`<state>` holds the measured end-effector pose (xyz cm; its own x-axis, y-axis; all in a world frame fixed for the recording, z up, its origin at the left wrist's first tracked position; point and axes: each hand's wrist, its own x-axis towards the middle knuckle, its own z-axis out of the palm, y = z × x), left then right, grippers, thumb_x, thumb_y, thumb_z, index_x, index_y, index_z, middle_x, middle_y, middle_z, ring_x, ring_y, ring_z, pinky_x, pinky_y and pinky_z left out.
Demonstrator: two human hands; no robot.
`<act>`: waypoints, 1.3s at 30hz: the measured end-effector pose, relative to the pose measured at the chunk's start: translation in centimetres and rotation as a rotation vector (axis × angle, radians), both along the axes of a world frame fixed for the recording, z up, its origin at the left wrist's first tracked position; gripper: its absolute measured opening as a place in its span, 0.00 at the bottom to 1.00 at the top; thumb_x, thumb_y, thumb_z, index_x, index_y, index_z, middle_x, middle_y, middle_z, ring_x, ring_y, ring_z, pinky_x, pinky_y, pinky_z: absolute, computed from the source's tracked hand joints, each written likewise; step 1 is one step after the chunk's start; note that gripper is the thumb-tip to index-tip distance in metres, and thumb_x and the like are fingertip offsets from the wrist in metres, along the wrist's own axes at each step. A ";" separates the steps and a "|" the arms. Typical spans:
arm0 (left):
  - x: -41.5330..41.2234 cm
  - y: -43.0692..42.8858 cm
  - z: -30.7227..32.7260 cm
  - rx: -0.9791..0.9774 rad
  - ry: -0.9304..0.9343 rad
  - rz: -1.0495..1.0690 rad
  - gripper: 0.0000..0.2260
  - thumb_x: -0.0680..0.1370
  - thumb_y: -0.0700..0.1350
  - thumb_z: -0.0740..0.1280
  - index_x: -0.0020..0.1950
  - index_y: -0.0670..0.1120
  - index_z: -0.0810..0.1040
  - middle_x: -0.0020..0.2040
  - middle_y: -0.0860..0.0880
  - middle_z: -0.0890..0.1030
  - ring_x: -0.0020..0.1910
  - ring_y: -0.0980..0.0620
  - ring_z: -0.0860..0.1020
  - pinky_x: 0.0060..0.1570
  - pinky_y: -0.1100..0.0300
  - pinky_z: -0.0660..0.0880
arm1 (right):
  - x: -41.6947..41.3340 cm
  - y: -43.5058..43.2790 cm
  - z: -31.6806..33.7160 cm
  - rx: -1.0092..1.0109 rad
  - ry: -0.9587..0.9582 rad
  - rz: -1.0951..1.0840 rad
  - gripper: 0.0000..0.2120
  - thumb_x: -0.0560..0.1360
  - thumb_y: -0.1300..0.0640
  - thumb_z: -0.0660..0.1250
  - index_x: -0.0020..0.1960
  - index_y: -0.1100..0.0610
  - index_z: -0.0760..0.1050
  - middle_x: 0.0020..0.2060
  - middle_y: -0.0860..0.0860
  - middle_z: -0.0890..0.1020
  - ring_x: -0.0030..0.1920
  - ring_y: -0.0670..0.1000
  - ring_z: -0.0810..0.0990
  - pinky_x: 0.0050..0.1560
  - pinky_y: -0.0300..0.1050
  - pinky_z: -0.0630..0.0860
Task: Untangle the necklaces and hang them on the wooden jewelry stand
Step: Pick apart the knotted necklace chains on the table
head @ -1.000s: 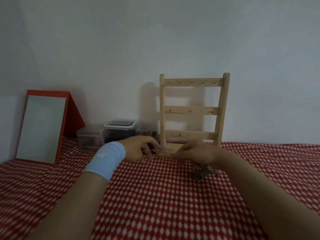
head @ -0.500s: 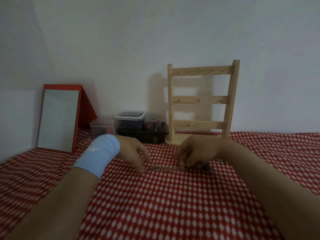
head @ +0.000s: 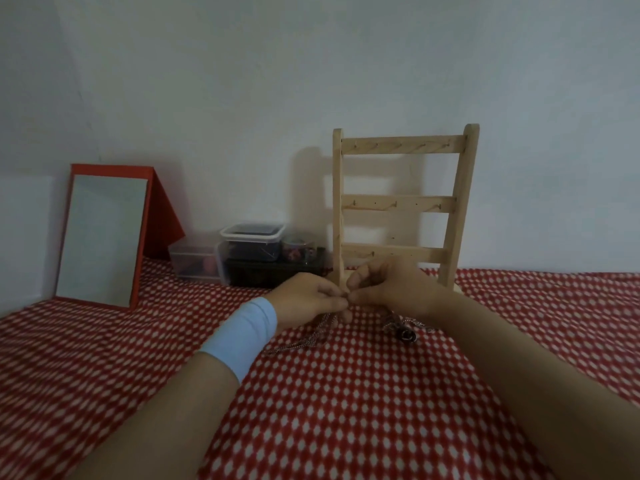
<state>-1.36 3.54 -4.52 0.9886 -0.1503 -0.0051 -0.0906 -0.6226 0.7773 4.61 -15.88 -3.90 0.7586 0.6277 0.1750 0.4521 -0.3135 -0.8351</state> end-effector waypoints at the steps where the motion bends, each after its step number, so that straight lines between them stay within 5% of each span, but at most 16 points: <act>1: -0.1 0.1 0.2 0.007 -0.007 -0.002 0.09 0.79 0.47 0.67 0.44 0.50 0.86 0.44 0.55 0.86 0.50 0.58 0.82 0.61 0.59 0.73 | 0.0 0.1 0.0 -0.046 -0.033 -0.009 0.03 0.76 0.60 0.74 0.49 0.57 0.84 0.38 0.45 0.86 0.37 0.38 0.83 0.39 0.31 0.77; 4: 0.1 0.3 0.3 0.026 0.001 0.035 0.12 0.82 0.47 0.63 0.42 0.46 0.82 0.37 0.52 0.82 0.39 0.52 0.81 0.47 0.59 0.77 | 0.0 0.4 -0.1 -0.246 -0.091 -0.019 0.04 0.78 0.54 0.71 0.50 0.49 0.85 0.44 0.44 0.87 0.45 0.42 0.85 0.48 0.37 0.81; 9: 0.3 0.7 0.8 0.113 -0.092 0.126 0.13 0.79 0.46 0.63 0.40 0.43 0.82 0.36 0.49 0.80 0.37 0.48 0.80 0.46 0.53 0.77 | 0.2 0.2 0.3 -0.570 -0.160 0.046 0.08 0.78 0.48 0.70 0.57 0.42 0.83 0.50 0.38 0.84 0.51 0.39 0.81 0.59 0.40 0.77; 14: 0.3 2.9 1.2 0.397 -0.010 0.188 0.14 0.77 0.47 0.63 0.36 0.42 0.80 0.39 0.44 0.80 0.41 0.48 0.78 0.46 0.55 0.74 | 0.0 -0.3 0.2 -0.601 -0.172 0.097 0.19 0.78 0.50 0.71 0.68 0.43 0.76 0.57 0.36 0.79 0.54 0.34 0.75 0.53 0.30 0.67; 18: 0.1 4.4 0.9 0.645 0.194 0.152 0.09 0.75 0.50 0.70 0.50 0.48 0.86 0.53 0.52 0.82 0.54 0.54 0.78 0.61 0.57 0.74 | 0.3 -0.4 -0.2 -0.570 -0.214 0.048 0.18 0.78 0.54 0.71 0.67 0.44 0.78 0.56 0.35 0.78 0.51 0.31 0.74 0.47 0.26 0.66; 21: 0.0 3.5 0.8 0.676 0.026 0.134 0.12 0.77 0.45 0.68 0.59 0.55 0.82 0.62 0.55 0.78 0.63 0.53 0.73 0.68 0.54 0.70 | 0.1 -0.1 -0.2 -0.568 -0.230 0.033 0.15 0.79 0.52 0.70 0.65 0.45 0.80 0.55 0.36 0.79 0.50 0.31 0.74 0.45 0.26 0.67; 28: -0.2 -0.4 -0.6 0.432 -0.048 -0.007 0.13 0.77 0.55 0.68 0.60 0.53 0.82 0.58 0.56 0.81 0.56 0.57 0.77 0.62 0.60 0.72 | 0.1 0.0 -0.7 -0.578 -0.274 -0.038 0.06 0.80 0.49 0.68 0.55 0.42 0.83 0.43 0.34 0.80 0.42 0.32 0.77 0.35 0.23 0.68; 31: 0.0 -0.3 -1.5 0.337 -0.133 0.034 0.08 0.77 0.51 0.69 0.54 0.52 0.83 0.53 0.56 0.82 0.53 0.57 0.78 0.58 0.61 0.74 | 0.0 -0.1 -0.6 -0.498 -0.237 -0.043 0.06 0.82 0.49 0.65 0.55 0.44 0.81 0.45 0.37 0.82 0.45 0.35 0.78 0.40 0.28 0.69; 35: 0.3 -0.2 -1.8 -0.080 -0.108 0.122 0.03 0.79 0.43 0.66 0.50 0.47 0.79 0.46 0.48 0.85 0.48 0.49 0.83 0.58 0.51 0.77 | 0.0 -0.5 0.0 -0.143 -0.011 -0.031 0.07 0.81 0.57 0.67 0.52 0.51 0.85 0.45 0.46 0.87 0.45 0.44 0.85 0.49 0.37 0.80; 39: 0.2 -0.2 -1.4 -0.345 -0.052 0.141 0.06 0.81 0.38 0.63 0.48 0.43 0.78 0.37 0.49 0.83 0.39 0.48 0.79 0.46 0.53 0.77 | 0.1 -1.1 0.4 -0.033 0.121 -0.008 0.09 0.81 0.60 0.67 0.53 0.54 0.86 0.43 0.50 0.88 0.39 0.45 0.83 0.45 0.40 0.82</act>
<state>-1.12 3.37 -5.91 0.9974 0.0035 0.0725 -0.0672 -0.3338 0.9402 4.70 -16.98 -3.52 0.7781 0.6251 0.0613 0.3459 -0.3450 -0.8725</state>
